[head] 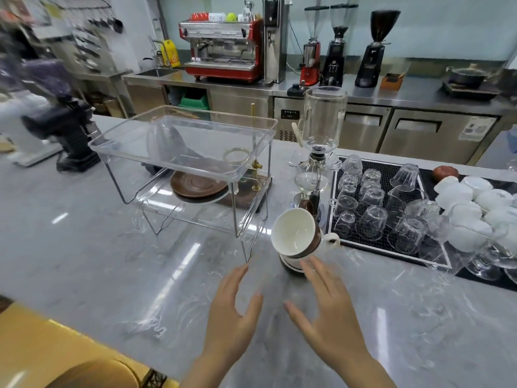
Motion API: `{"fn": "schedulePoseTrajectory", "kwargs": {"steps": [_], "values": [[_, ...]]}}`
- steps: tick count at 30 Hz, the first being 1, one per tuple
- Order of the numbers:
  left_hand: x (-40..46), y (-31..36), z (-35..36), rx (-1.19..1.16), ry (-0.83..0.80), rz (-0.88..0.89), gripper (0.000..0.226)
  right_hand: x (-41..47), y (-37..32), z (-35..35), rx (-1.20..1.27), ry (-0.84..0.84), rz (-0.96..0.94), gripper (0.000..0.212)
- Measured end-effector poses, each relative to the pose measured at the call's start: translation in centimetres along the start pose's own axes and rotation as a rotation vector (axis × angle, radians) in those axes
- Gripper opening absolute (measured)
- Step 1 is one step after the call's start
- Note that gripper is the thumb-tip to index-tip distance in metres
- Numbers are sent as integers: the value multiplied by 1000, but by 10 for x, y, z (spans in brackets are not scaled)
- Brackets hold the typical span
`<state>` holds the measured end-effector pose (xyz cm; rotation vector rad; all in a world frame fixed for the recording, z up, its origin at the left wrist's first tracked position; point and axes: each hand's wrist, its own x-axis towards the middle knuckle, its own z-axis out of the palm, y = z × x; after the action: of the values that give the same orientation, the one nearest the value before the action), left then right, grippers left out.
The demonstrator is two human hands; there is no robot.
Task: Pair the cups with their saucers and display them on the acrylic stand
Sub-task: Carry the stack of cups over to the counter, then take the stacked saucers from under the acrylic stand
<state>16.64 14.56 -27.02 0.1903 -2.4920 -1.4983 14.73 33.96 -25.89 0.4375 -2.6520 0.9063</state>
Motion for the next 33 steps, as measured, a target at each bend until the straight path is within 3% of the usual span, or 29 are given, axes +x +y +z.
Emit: {"fn": "schedulePoseTrajectory", "kwargs": {"steps": [6, 16, 21, 33], "values": [[-14, -10, -43, 210, 50, 93, 57, 0, -41, 21, 47, -72, -67, 73], [19, -20, -113, 217, 102, 99, 58, 35, -108, 58, 207, -230, -106, 79], [55, -29, -142, 150, 112, 100, 53, 64, -140, 78, 255, -171, -57, 69], [145, -38, -169, -32, 91, 166, 55, 147, -177, 109, 285, -6, 158, 67]]}}
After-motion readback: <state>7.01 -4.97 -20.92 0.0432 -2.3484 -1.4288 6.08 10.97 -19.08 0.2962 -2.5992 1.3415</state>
